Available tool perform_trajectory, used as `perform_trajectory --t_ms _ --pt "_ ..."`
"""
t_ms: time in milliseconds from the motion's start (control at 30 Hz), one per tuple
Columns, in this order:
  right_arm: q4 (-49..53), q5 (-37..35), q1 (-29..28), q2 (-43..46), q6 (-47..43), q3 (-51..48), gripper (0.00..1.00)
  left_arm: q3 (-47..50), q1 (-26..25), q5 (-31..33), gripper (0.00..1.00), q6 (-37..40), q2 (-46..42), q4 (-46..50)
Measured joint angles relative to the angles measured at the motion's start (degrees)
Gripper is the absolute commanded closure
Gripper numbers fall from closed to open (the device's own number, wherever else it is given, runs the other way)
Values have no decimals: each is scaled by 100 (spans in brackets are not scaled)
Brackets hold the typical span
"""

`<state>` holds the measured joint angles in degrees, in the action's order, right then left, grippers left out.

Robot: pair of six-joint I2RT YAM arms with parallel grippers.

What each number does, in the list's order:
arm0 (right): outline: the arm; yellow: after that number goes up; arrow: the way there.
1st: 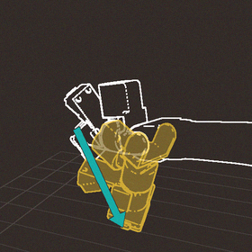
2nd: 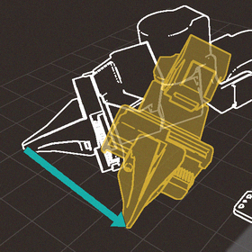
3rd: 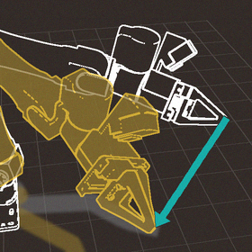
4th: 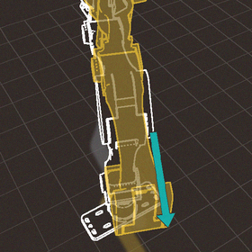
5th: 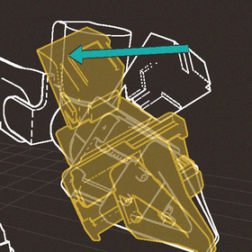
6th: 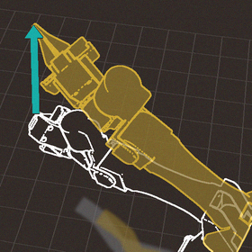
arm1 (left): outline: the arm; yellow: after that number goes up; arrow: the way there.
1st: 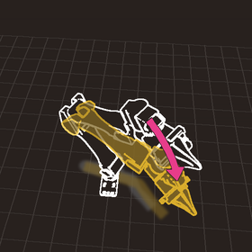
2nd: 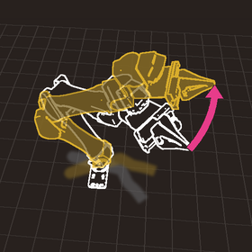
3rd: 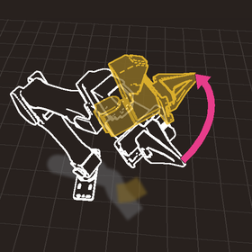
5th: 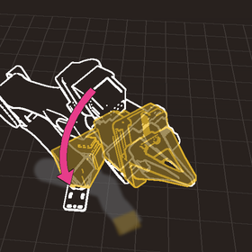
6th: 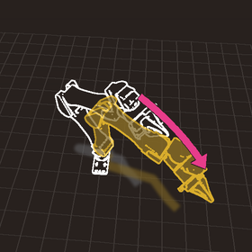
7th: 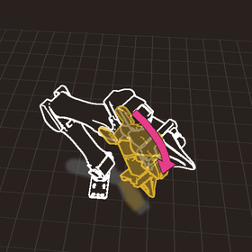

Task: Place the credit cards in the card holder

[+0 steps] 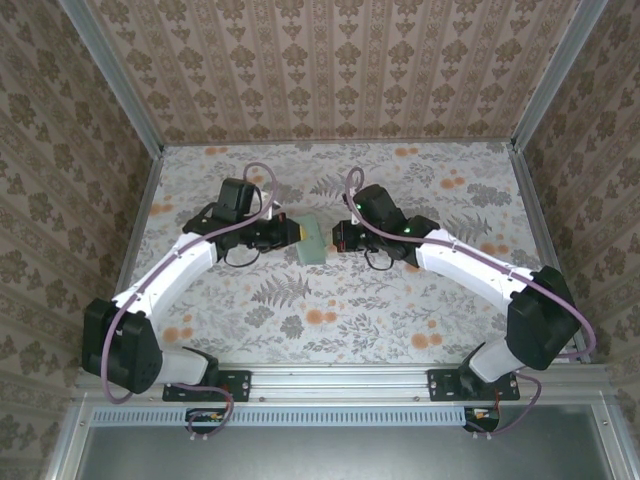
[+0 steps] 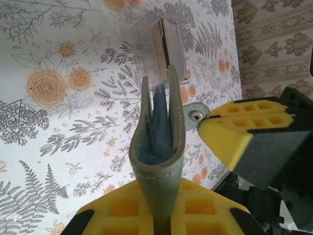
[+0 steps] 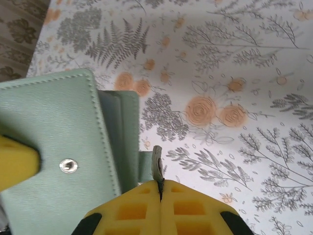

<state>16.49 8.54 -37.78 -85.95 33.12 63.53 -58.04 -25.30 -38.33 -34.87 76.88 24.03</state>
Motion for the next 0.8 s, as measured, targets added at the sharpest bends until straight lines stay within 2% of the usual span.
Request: perform_trajectory --t_ms 33,267,400,500,667,800 --pt "-11 7 4 22 0 -92 100 42 0 -15 100 0 4 -7" --pt "-463 291 4 122 24 -686 100 555 -66 -33 79 -201 444 -557" --pt "-614 310 4 127 4 -979 100 704 -367 83 74 -304 1075 -861" --pt "-761 330 4 127 4 -1211 100 704 -463 57 58 -413 1611 -1156" --pt "-990 400 4 140 31 -1497 100 702 -468 -37 40 -492 2321 -1486" --pt "-1134 426 4 354 24 -1740 100 699 -431 -203 30 -577 2430 -1749"
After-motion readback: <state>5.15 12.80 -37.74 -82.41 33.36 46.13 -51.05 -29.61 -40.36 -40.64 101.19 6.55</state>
